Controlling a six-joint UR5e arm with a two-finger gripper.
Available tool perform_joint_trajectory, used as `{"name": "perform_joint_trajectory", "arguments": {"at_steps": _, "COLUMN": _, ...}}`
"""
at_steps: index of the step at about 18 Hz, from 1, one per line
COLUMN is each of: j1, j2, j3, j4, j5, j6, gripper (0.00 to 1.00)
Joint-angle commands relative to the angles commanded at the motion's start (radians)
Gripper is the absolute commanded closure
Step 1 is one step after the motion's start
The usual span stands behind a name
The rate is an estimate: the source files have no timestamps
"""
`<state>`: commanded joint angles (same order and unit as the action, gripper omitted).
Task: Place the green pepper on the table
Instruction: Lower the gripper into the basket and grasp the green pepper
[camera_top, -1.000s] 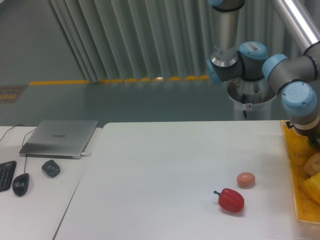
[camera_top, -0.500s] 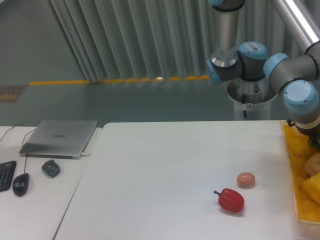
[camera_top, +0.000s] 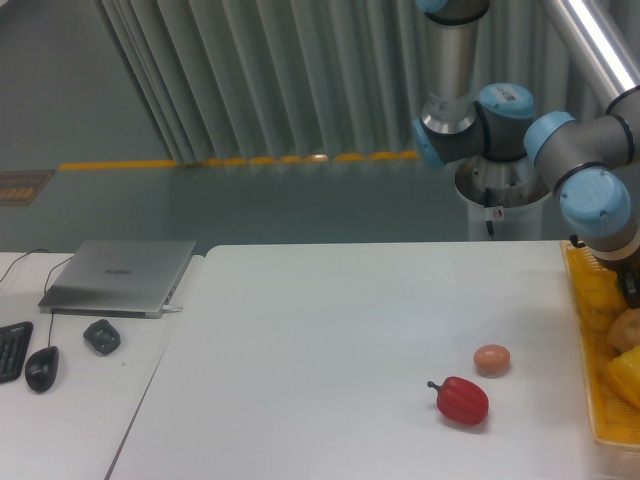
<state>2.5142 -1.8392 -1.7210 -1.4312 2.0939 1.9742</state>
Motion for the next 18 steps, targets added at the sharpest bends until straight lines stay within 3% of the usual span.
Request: {"name": "perform_joint_trajectory", "arguments": {"at_steps": 18, "j1": 0.005, "j2": -0.038, "j3": 0.008, "j4": 0.006, "j5": -0.002, "j6": 0.054, "gripper": 0.00}}
